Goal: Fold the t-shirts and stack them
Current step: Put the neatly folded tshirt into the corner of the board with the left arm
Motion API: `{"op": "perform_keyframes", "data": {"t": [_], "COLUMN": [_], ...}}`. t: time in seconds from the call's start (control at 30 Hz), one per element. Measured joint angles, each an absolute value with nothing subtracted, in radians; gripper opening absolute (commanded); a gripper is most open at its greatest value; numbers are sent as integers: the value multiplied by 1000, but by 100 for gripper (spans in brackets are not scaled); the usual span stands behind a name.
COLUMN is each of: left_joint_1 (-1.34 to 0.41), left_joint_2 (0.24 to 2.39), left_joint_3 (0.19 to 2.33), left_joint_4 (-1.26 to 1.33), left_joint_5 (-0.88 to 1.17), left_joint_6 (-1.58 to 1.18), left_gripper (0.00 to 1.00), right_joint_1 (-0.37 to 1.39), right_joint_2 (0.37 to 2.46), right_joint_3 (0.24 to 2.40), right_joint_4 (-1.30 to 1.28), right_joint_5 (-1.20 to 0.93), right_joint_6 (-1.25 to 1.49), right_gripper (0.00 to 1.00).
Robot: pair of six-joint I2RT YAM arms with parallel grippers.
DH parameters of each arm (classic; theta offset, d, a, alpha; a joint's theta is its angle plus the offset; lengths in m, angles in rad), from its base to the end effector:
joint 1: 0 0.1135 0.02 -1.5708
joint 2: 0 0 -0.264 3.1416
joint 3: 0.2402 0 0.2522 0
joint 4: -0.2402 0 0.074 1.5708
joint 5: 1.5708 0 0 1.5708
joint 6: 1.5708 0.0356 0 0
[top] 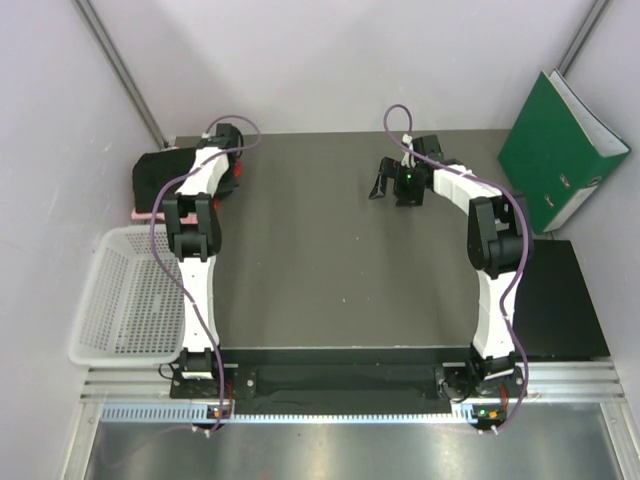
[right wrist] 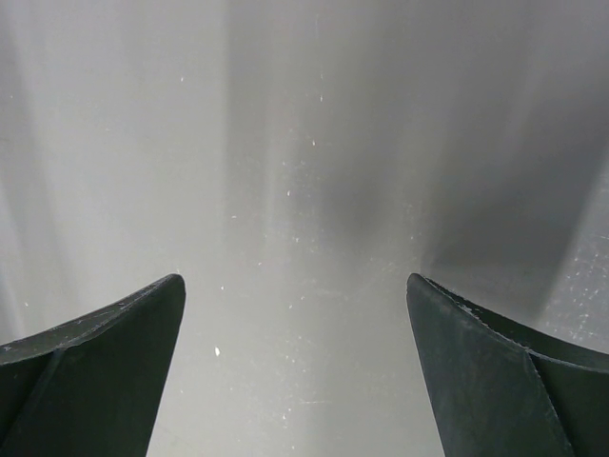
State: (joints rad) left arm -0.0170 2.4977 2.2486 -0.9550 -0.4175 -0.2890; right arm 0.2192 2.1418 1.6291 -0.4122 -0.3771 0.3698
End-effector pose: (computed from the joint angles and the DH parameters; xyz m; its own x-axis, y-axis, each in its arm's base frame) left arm 0.5217 0.0056 0.1703 -0.8577 -0.2460 -0.4515 -0.3904 0.8830 0.2606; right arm 0.4559 0.1150 0.1822 -0.8780 0.1487 -0.4549 -0.1085 0.8640 0.4917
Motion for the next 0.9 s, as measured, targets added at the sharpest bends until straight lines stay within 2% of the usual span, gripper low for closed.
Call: {"op": "perform_keyframes", "data": {"t": [0.33, 0.77, 0.8, 0.9], "left_joint_1": [53, 65, 65, 66], "left_joint_2": [2498, 2547, 2547, 2546], "left_joint_3": [2246, 2344, 2344, 2337], "left_joint_4": [-977, -913, -904, -871], "left_joint_5": [-434, -327, -321, -284], "left_joint_6": [-306, -316, -316, -312], "left_gripper": [0, 0, 3, 45], "right_joint_1": [219, 219, 219, 220], "right_joint_2": [2142, 2138, 2138, 2138], "right_joint_3": [1623, 1596, 1596, 1596], "right_joint_4": [-413, -406, -406, -405], "right_joint_5": [-387, -390, -389, -389], "right_joint_6": [370, 385, 387, 389], "right_gripper": [100, 100, 100, 100]}}
